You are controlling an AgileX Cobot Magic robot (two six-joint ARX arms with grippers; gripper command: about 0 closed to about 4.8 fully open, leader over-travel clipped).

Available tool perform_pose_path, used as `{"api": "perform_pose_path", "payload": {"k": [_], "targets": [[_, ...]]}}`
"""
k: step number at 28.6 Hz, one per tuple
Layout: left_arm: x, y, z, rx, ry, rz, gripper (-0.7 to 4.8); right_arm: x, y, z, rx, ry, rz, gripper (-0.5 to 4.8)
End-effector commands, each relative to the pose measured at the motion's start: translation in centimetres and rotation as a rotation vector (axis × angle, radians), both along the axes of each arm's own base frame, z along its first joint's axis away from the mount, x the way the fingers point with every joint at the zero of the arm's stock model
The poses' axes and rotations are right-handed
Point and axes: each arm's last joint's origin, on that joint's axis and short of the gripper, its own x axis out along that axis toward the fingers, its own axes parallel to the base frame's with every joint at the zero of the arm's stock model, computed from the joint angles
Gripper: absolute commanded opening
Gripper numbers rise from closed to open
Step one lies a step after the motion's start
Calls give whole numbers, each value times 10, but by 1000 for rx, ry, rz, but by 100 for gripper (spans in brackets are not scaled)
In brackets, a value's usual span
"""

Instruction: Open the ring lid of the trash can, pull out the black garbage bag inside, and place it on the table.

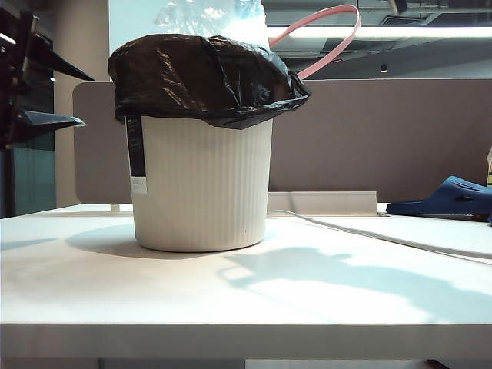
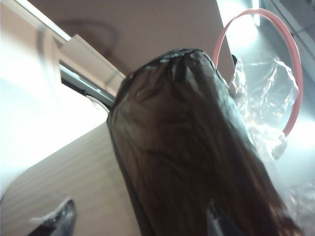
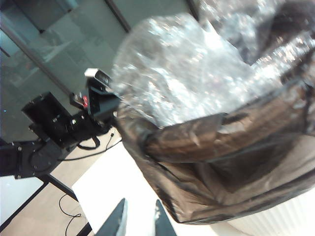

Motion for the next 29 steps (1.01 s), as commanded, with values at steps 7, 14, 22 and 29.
{"api": "perform_pose_path", "payload": {"k": [7,14,22,29], "targets": [[29,3,-5,-60,15,-44,341,14,6,-7,22,-2,-10,68],[46,4,-12,-133,23,-67,341,18,8,-10,20,2,-14,68],[60,-11,-10,-138,21,-134,341,19,8,-10,21,-7,-33,68],[65,-23,-8,-137,26,-145,335,22,9,-14,17,-1,-41,68]]}}
